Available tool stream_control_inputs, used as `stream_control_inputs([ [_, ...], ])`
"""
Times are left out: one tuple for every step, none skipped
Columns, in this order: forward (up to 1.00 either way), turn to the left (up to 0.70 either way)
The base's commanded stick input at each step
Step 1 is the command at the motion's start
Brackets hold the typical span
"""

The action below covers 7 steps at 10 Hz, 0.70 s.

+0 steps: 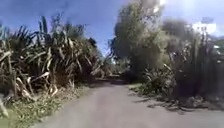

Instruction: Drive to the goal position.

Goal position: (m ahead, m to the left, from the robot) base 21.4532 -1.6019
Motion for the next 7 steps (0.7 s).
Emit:
stream_control_inputs([
  [1.0, 0.0],
  [1.0, 0.0],
  [1.0, 0.0],
  [1.0, 0.0],
  [1.0, 0.0],
  [1.0, 0.0],
  [1.0, 0.0],
])
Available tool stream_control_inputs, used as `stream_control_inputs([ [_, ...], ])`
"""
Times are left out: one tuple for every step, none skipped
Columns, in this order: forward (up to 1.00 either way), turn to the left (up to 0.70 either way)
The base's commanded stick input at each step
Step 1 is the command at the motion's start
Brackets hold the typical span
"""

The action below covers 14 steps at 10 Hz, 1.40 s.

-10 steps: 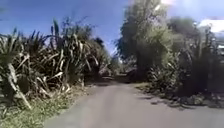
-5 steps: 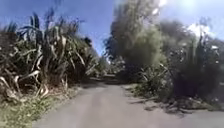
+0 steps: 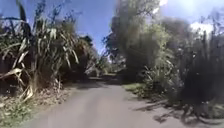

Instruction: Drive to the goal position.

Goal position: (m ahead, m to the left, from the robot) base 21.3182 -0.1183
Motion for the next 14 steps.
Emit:
stream_control_inputs([
  [1.0, 0.0],
  [1.0, 0.0],
  [1.0, 0.0],
  [1.0, 0.0],
  [1.0, 0.0],
  [1.0, 0.0],
  [1.0, 0.0],
  [1.0, 0.0],
  [1.0, 0.0],
  [1.0, 0.0],
  [1.0, 0.0],
  [1.0, 0.0],
  [1.0, 0.0],
  [1.0, 0.0],
])
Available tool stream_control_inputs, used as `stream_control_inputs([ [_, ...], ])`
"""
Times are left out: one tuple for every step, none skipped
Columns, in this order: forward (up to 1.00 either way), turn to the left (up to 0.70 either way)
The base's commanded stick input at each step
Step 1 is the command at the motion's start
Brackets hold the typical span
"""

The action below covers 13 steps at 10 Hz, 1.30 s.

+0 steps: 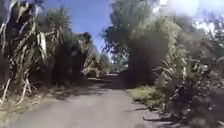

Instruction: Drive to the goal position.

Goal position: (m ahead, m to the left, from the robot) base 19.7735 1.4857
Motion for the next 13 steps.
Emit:
stream_control_inputs([
  [1.0, 0.0],
  [1.0, 0.0],
  [1.0, 0.0],
  [1.0, 0.38],
  [1.0, 0.25],
  [1.0, 0.13],
  [1.0, 0.0],
  [1.0, 0.0],
  [1.0, 0.0],
  [1.0, 0.0],
  [1.0, 0.0],
  [1.0, 0.0],
  [1.0, 0.0],
])
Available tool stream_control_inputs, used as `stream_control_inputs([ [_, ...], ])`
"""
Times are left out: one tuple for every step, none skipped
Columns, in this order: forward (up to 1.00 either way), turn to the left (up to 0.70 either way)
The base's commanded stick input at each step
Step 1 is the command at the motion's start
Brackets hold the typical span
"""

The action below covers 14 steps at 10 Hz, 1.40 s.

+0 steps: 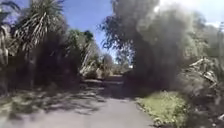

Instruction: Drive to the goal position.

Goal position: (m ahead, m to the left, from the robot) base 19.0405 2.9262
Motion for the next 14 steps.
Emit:
stream_control_inputs([
  [1.0, 0.0],
  [1.0, 0.0],
  [1.0, 0.0],
  [1.0, 0.0],
  [1.0, 0.0],
  [1.0, 0.0],
  [1.0, 0.0],
  [1.0, 0.0],
  [1.0, 0.0],
  [1.0, 0.0],
  [1.0, 0.0],
  [1.0, 0.0],
  [1.0, 0.0],
  [1.0, 0.0],
])
